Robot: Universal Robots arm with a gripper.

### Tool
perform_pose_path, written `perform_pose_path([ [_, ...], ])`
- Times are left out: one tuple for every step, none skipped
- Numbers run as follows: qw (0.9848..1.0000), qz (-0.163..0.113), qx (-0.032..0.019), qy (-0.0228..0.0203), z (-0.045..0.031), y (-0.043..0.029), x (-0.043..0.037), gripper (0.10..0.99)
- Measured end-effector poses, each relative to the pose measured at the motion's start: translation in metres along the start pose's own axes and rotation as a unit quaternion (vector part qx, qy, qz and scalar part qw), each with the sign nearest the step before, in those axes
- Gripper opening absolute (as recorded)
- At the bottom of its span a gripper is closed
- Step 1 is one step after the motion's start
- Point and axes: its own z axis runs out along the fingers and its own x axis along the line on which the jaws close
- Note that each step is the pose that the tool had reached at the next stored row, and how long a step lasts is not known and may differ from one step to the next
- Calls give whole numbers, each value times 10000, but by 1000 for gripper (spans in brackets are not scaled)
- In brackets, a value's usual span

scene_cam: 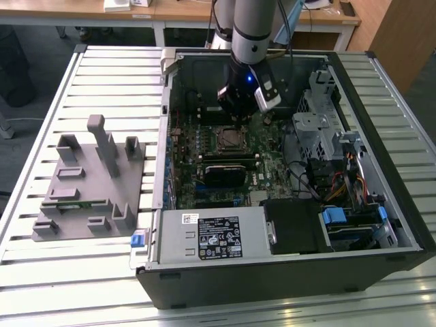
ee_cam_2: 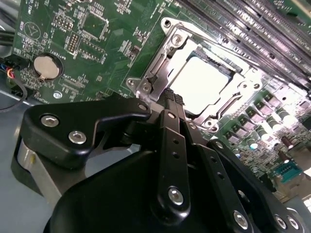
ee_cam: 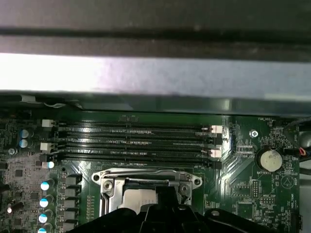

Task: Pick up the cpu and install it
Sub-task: 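Install the second cpu locking lever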

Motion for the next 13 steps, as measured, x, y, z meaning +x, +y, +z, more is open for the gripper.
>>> perform_pose_path([
  [10000, 0, 0, 0, 0, -5, 0, 106],
  [10000, 0, 0, 0, -1, -5, 0, 106],
  [10000, 1, 1, 1, -11, -5, 1, 106],
  [10000, 0, -1, 0, -27, -3, 0, 106],
  [10000, 0, 1, 0, -51, -2, 1, 106],
  [10000, 0, 0, 0, -83, 0, 0, 106],
  [10000, 0, 0, 0, -121, 3, 1, 106],
  [10000, 0, 0, 0, -160, 5, 1, 106],
  [10000, 1, 0, 0, -200, 8, 2, 106],
  [10000, 0, 0, 0, -239, 10, 2, 106],
  [10000, 0, 0, 0, -280, 13, 2, 106],
  [10000, 0, 0, 0, -323, 16, 2, 106],
  [10000, 0, 0, 0, -355, 18, 2, 106],
])
